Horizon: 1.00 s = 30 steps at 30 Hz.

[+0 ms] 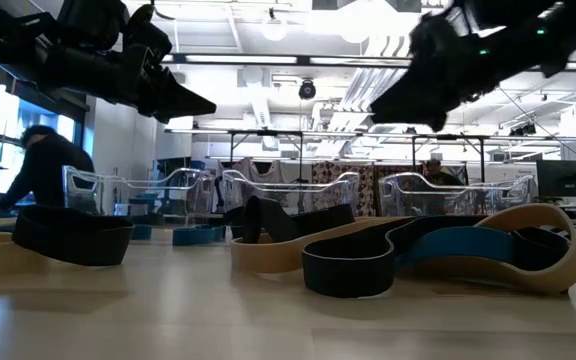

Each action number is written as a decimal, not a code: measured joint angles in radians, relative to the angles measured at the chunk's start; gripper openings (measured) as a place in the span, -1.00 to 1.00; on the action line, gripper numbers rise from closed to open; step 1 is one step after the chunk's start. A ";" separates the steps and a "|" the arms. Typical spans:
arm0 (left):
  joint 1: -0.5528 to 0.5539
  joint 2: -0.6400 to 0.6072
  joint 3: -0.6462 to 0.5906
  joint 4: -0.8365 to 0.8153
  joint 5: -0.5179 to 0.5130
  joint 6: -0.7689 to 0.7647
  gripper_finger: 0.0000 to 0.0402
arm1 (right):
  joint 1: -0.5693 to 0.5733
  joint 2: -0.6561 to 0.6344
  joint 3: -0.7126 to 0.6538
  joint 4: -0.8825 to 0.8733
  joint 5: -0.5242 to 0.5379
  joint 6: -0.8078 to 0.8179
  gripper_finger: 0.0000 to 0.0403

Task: Sort rubber bands into baskets
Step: Put the blue rubber band into the right transparent bin

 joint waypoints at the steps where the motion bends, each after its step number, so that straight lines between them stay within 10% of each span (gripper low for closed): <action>1: 0.000 0.000 0.000 0.000 0.000 0.000 -1.00 | 0.005 0.037 0.021 0.000 0.000 0.001 -0.32; 30: 0.000 0.000 0.000 -0.002 0.000 0.000 -1.00 | 0.078 0.669 0.391 -0.070 0.079 0.037 -0.20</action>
